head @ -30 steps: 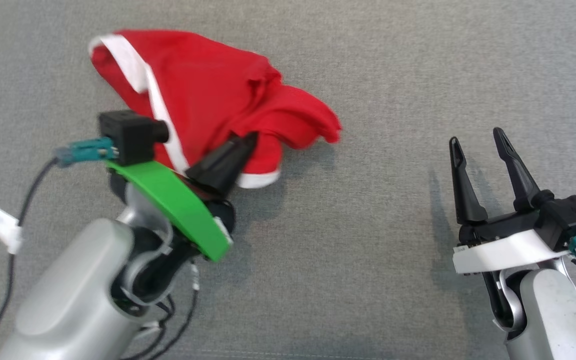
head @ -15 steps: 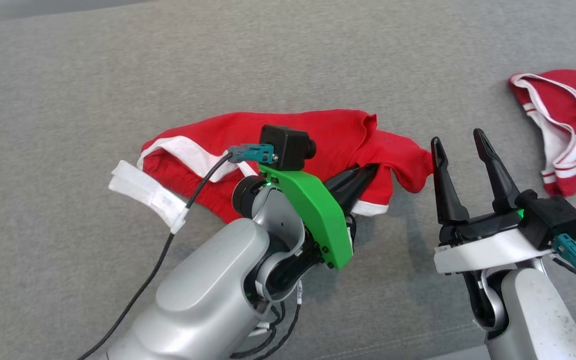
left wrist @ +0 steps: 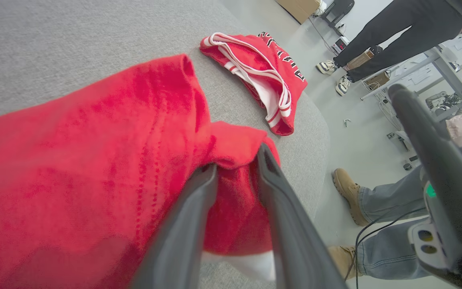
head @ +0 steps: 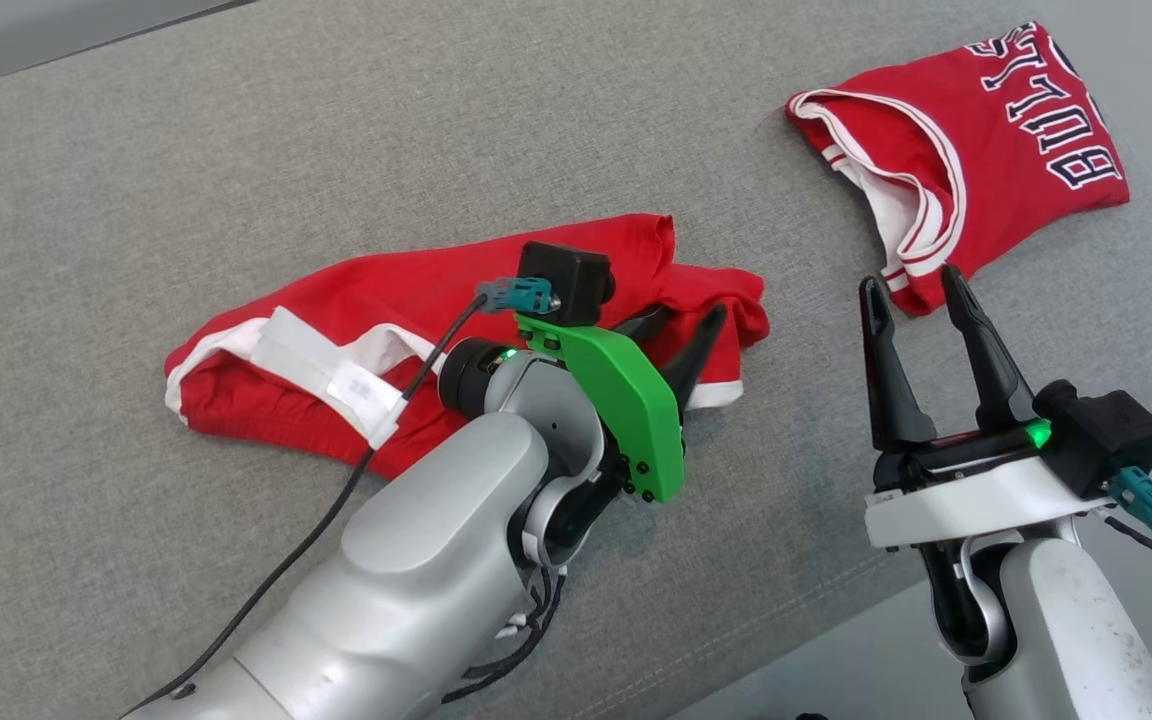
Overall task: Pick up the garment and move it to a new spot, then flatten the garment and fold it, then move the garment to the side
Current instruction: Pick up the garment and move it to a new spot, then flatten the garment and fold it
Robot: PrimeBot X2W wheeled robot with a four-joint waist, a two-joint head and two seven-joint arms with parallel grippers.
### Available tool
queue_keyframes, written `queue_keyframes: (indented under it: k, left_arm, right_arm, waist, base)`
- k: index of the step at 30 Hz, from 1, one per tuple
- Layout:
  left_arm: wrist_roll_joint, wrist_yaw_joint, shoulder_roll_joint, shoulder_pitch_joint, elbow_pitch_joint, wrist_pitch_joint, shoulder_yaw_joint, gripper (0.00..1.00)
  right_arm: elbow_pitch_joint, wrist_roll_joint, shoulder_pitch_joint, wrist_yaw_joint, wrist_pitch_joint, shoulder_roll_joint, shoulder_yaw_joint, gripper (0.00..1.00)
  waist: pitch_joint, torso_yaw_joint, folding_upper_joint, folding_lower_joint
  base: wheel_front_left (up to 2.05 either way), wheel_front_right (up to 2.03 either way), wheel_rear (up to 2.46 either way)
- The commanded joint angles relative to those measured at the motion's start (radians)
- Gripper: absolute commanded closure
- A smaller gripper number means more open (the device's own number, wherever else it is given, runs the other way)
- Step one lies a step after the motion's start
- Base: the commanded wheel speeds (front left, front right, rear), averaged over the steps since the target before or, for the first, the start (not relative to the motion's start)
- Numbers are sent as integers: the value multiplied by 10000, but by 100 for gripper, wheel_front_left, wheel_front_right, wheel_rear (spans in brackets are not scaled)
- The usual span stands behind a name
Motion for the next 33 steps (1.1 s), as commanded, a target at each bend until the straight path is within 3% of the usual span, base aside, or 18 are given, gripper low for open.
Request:
queue_keyframes:
  k: [1,8,18,23,28,33]
  left_arm:
    - [96,-22,34,-219,32,-21,-14,0]
    - [500,184,385,-148,-392,-469,-146,0]
    - [77,1429,3020,1253,-2098,-1120,1291,0]
    - [-441,1723,3828,2061,-2348,-813,1688,0]
    - [-759,1952,4046,2451,-2193,-590,1803,0]
    - [-1438,1669,3770,2579,-1791,-269,2023,0]
  right_arm:
    - [-1,10,70,-5,-24,-4,-43,0]
    - [-10,-327,307,-5,-24,-13,-344,0]
    - [-53,-858,643,-5,-26,-13,-454,0]
    - [-60,-1020,676,-5,-24,-13,-448,0]
    - [-42,-1083,622,-5,-24,-13,-411,0]
    - [16,-1037,504,-5,-24,-14,-281,0]
  waist:
    - [54,-32,0,0]
    - [-442,793,0,0]
    - [-930,1833,0,0]
    - [-917,2113,0,0]
    - [-838,2223,0,0]
    - [-774,2168,0,0]
  base:
    - [0,0,0]
    - [0,0,0]
    - [0,0,0]
    - [0,0,0]
    - [0,0,0]
    - [0,0,0]
